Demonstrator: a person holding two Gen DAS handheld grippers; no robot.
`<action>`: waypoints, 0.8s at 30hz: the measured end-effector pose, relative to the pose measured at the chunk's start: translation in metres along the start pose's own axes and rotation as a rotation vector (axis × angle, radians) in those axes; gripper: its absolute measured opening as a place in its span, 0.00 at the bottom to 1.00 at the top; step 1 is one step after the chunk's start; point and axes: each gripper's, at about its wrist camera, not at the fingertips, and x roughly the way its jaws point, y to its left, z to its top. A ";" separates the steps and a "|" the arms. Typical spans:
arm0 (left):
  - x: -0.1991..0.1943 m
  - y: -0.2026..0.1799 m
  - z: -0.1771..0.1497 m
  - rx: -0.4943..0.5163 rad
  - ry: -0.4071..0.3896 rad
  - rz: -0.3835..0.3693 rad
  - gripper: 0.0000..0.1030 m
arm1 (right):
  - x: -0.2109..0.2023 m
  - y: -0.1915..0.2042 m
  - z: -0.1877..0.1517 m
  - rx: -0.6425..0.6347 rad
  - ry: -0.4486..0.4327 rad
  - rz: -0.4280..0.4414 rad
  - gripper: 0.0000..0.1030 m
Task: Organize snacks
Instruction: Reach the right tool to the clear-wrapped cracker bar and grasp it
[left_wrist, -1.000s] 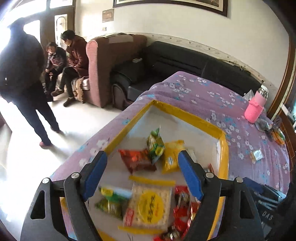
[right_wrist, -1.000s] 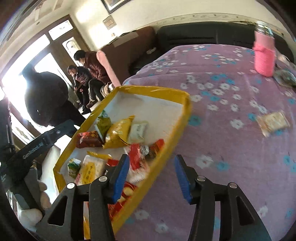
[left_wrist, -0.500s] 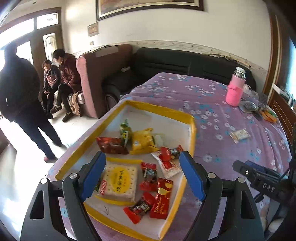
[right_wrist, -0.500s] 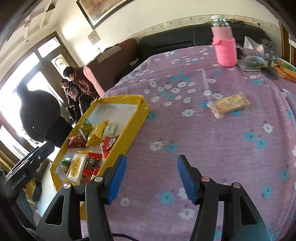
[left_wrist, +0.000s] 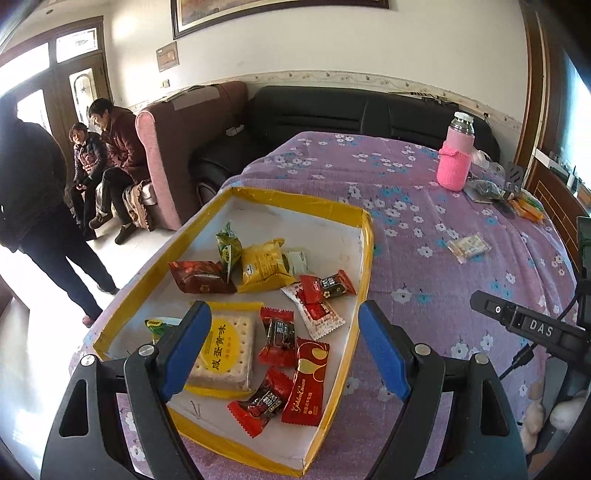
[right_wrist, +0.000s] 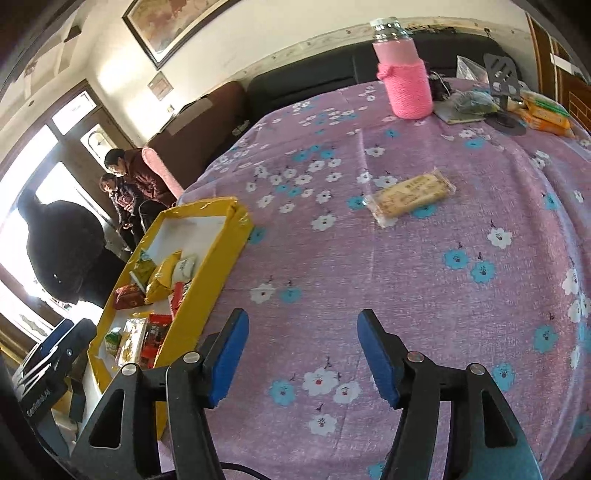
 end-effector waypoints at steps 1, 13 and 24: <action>0.002 0.000 -0.001 0.002 0.005 -0.003 0.80 | 0.002 -0.001 0.000 0.003 0.003 -0.002 0.61; -0.001 0.013 -0.009 0.000 -0.055 -0.153 0.80 | 0.028 -0.101 0.050 0.296 0.019 -0.077 0.64; 0.013 0.009 -0.013 0.000 -0.030 -0.213 0.80 | 0.075 -0.100 0.107 0.328 0.035 -0.189 0.66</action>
